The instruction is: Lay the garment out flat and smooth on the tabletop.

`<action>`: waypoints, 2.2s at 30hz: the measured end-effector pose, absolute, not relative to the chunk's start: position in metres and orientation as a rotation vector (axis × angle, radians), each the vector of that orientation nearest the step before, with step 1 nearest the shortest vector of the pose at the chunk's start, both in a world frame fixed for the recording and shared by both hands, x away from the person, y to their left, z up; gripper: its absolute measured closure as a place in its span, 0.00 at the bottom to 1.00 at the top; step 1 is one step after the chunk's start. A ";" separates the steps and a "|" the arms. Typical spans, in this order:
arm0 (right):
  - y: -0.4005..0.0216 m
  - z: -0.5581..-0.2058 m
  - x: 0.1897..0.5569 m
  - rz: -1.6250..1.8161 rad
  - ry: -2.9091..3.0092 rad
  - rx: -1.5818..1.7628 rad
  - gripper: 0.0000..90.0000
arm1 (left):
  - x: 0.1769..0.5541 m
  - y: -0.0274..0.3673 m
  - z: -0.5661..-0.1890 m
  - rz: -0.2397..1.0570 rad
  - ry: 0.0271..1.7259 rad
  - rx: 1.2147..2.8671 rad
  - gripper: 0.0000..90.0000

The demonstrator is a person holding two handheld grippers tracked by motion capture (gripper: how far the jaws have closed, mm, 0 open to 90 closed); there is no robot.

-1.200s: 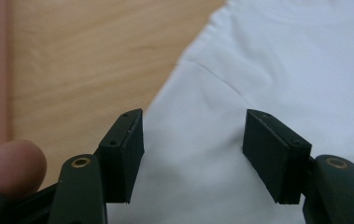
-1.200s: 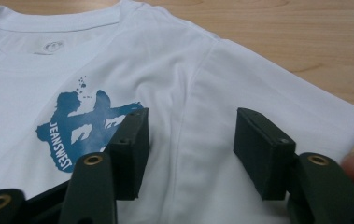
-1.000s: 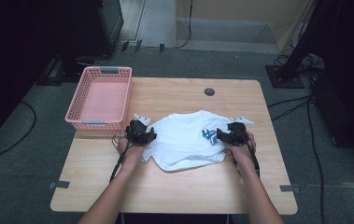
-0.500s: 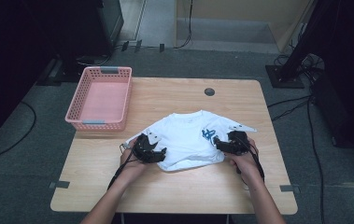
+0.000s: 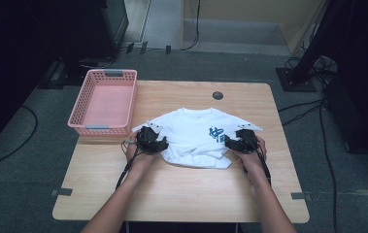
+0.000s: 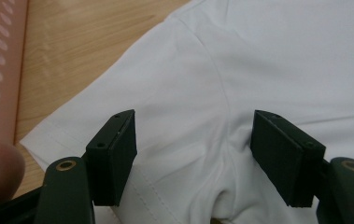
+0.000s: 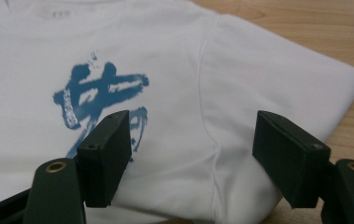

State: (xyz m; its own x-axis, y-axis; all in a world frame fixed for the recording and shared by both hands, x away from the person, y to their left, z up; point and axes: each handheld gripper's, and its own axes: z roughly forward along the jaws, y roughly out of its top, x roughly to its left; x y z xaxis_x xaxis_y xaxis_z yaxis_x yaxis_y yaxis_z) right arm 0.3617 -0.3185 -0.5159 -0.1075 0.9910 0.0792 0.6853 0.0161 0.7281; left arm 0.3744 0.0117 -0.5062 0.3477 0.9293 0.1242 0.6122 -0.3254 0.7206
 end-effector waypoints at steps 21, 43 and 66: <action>-0.313 -0.519 0.327 0.876 1.939 1.598 0.33 | 0.327 0.011 -0.513 0.670 1.195 2.114 0.33; -0.295 -0.504 0.319 1.007 1.944 1.541 0.61 | 0.275 -0.065 -0.486 0.457 0.878 2.076 0.60; -0.285 -0.518 0.321 0.970 1.995 1.548 0.92 | 0.277 -0.063 -0.502 0.432 0.915 2.102 1.00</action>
State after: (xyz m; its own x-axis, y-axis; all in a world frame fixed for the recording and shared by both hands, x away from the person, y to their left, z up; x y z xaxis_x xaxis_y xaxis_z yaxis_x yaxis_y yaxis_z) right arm 0.3206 -0.2853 -0.5181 -0.2818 0.9562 0.0792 0.6531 0.1307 0.7459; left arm 0.2770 -0.0625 -0.5018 0.6822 0.7312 -0.0015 0.4634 -0.4307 0.7744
